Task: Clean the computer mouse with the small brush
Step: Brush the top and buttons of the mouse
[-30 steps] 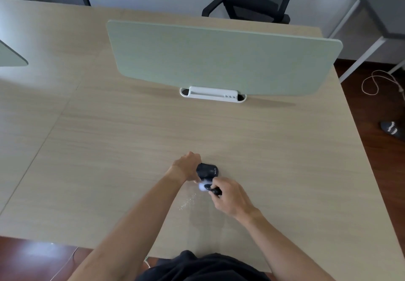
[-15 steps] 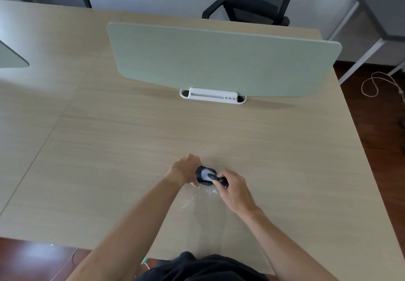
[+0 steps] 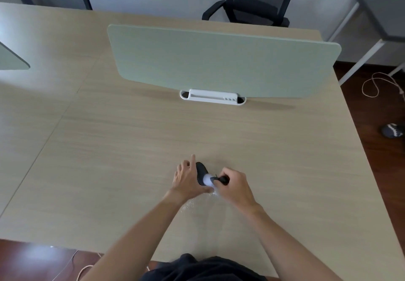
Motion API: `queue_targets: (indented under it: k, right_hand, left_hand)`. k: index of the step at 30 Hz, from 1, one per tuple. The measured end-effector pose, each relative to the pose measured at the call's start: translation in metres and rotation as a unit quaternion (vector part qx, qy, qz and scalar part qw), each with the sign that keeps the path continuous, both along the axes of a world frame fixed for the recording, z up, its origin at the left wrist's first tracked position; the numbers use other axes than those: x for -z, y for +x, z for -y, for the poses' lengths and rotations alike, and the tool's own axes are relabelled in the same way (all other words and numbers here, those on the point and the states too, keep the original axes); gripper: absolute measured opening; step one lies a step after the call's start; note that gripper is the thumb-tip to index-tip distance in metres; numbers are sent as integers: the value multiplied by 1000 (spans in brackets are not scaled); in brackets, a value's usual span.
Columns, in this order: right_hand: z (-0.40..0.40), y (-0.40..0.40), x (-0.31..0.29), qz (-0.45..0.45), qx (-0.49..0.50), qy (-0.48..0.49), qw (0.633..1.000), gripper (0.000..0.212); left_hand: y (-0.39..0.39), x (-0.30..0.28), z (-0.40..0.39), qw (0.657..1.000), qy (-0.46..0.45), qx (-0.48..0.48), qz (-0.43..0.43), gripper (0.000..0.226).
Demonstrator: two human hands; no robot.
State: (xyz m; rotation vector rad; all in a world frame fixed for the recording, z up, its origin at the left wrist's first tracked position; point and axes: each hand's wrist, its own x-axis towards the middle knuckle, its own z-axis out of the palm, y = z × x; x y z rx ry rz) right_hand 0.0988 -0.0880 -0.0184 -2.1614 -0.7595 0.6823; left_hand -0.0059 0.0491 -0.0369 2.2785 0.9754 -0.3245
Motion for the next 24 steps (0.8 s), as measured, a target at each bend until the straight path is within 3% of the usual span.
queue_targets:
  k: [4,8,13,17,19,22,24]
  right_hand:
    - [5,3,5,38,28,12,999,30]
    - [-13,3,1,30,-8,52,998,20]
    - [-16,19,7,-18,-75,-69,995,14]
    - [-25,23,1,16,11,10,1000,18]
    - [-34,20,-4,12,-6,30,999,16]
    - [-42,21,-2,33,-62,-15,997,13]
    - [-42,29,0,73,-28,-58,995,15]
  left_hand:
    - [-2,8,7,997,-28,-61,36,136]
    - [0,3,-1,997,-48,-42,51,141]
    - [0,0,-18,998,-54,9,40,146]
    - [0,1,-18,997,-64,26,34,143]
    - [-1,3,-12,996,-73,-10,41,142]
    - [0,7,-6,993,-79,-61,56,139]
    - [2,6,-6,993,-77,-66,55,141]
